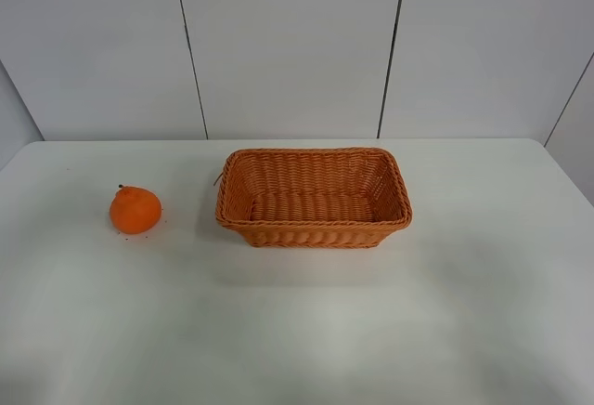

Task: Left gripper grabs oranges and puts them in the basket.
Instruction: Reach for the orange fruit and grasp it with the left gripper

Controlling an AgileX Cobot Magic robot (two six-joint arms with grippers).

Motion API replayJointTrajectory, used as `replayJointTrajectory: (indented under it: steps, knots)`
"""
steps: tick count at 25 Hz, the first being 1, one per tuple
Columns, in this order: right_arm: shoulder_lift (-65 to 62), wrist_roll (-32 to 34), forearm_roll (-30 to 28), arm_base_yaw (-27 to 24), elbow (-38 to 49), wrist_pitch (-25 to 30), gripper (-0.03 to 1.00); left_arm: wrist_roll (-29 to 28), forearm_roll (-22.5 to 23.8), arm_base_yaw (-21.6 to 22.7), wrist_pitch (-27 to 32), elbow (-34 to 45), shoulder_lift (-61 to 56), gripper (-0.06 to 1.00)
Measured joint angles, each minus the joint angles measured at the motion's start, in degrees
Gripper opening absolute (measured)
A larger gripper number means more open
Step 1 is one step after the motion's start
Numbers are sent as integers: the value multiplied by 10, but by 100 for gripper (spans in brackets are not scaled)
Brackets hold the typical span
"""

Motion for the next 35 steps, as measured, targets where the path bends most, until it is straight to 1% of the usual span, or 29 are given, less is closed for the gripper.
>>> replayJointTrajectory:
  steps: [5,6,11,18,23,28,31,35]
  knots:
    - [0,0,0,0,0,0,69,11,0,0,0,-86,185,87]
    - [0,0,0,0,0,0,69,11,0,0,0,-86,185,87]
    - [0,0,0,0,0,0,69,21,0,0,19,-201,375,87]
    - [0,0,0,0,0,0,69,23,0,0,47,-345,564,87]
    - [0,0,0,0,0,0,69,23,0,0,56,-448,692,87]
    - [0,0,0,0,0,0,69,23,-22,0,56,-499,769,87]
    - [0,0,0,0,0,0,69,25,-32,0,47,-509,799,87]
    - [0,0,0,0,0,0,69,29,-31,0,44,-510,829,86]
